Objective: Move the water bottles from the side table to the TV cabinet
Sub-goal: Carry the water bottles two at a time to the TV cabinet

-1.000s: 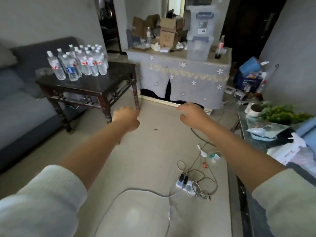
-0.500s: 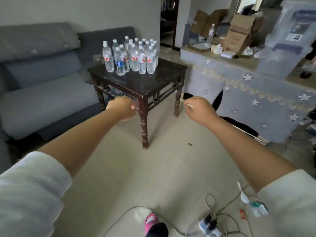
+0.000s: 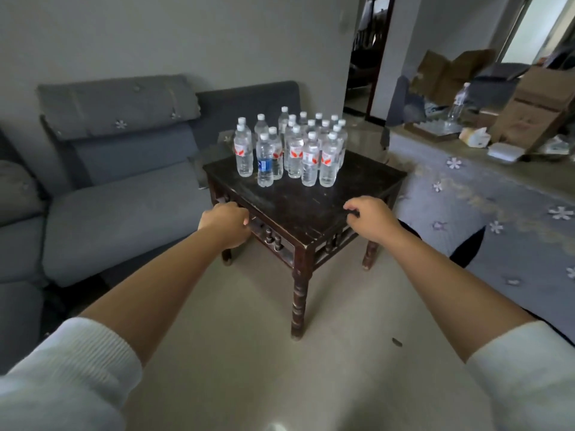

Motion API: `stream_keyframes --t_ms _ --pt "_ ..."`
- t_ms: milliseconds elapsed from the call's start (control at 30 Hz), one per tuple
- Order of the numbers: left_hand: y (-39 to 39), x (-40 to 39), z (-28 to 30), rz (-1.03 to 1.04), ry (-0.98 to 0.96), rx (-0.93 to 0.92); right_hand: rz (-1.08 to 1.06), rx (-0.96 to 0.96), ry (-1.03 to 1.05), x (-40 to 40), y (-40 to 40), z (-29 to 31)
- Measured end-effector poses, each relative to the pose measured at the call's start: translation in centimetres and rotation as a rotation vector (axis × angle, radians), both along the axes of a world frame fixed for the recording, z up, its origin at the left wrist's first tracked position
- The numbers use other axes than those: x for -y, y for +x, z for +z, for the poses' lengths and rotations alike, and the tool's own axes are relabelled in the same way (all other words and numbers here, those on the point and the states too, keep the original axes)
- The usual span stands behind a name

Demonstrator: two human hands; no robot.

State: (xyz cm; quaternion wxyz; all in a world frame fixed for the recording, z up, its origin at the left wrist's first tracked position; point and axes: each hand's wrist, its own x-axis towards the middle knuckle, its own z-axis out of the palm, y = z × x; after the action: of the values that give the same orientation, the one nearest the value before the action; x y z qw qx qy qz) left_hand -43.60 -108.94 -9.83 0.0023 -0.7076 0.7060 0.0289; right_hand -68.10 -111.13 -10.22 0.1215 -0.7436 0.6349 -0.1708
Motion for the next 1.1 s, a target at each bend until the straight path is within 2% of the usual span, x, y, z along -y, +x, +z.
stream_keyframes --t_ms 200,367,533,733,900,1100 --pt "2.3 9.5 -0.2 0.080 0.014 -0.027 0.090 0.065 0.063 12.3 2.4 -0.2" --pt "4.8 19.0 1.3 0.136 0.002 0.021 0.137 0.108 0.113 23.1 4.7 0.8" --pt "7.0 27.5 2.6 0.176 -0.049 0.018 0.179 0.148 0.092 32.6 8.4 1.6" --pt "11.3 33.6 1.0 0.177 -0.030 0.000 0.200 0.083 0.082 39.9 14.7 0.4" --pt "16.4 39.1 1.1 0.044 -0.010 0.104 0.103 -0.007 0.093 45.9 20.0 -0.5" --pt "22.8 46.0 2.2 -0.113 -0.024 0.119 -0.008 -0.181 0.319 51.7 25.7 -1.5"
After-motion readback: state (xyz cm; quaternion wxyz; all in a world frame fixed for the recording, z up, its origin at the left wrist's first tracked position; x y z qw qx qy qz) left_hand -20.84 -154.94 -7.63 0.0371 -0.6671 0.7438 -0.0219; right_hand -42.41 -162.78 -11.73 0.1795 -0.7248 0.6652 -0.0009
